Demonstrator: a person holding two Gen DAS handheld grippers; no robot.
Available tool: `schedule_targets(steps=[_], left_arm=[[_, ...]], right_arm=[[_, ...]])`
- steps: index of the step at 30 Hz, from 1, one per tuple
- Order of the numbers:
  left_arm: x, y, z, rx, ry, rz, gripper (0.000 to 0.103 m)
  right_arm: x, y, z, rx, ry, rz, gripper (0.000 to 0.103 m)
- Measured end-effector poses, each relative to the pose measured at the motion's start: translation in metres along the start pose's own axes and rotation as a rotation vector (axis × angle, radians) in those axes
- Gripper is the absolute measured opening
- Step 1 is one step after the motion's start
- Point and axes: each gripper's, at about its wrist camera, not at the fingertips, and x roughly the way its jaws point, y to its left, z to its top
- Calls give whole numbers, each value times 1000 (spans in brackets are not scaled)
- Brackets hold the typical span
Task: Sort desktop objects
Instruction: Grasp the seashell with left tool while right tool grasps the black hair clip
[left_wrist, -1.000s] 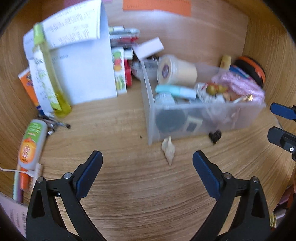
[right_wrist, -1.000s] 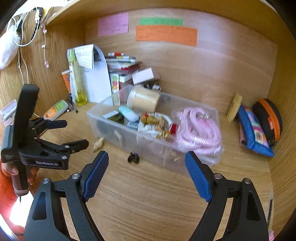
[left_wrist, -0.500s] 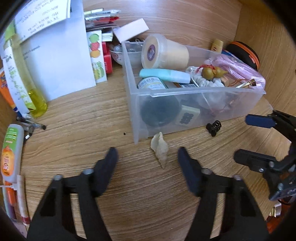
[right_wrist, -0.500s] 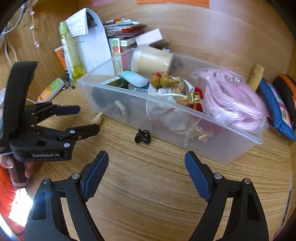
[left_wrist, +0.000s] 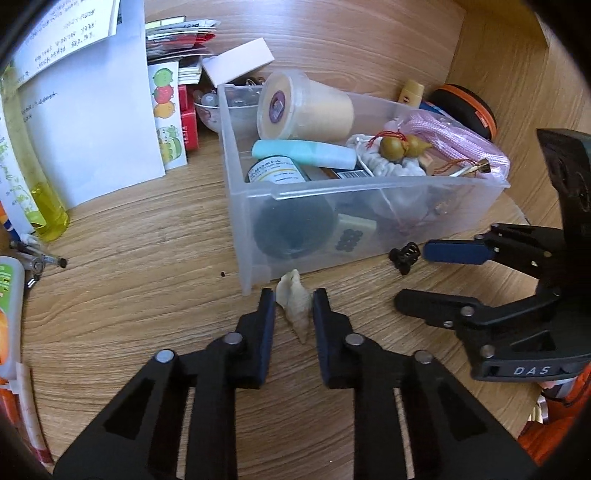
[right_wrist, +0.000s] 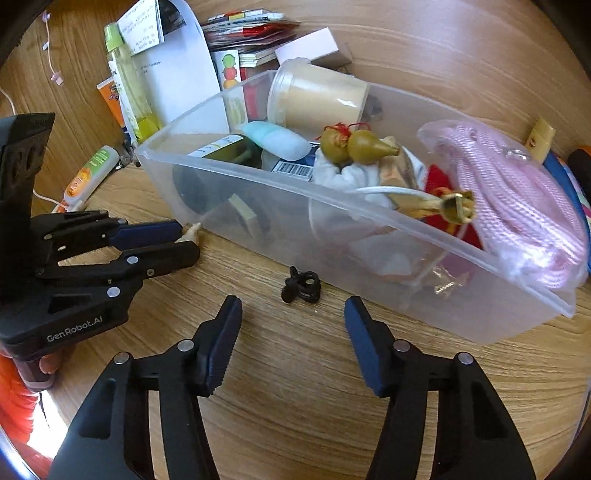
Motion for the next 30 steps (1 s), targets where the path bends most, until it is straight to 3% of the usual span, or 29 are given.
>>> schedule_targets(steps=[8, 15, 23, 30], left_arm=[[-4, 2, 0, -9, -22, -20, 19], [-15, 0, 0, -8, -82, -14, 19], [-27, -3, -6, 0, -117, 23, 19], [-42, -13, -5, -12, -149, 13, 19]], right_arm=[[5, 7, 6, -29, 7, 2, 47], [7, 9, 10, -27, 3, -4, 20], [-2, 11, 5, -35, -19, 11, 19], [-32, 11, 0, -43, -90, 40, 19]])
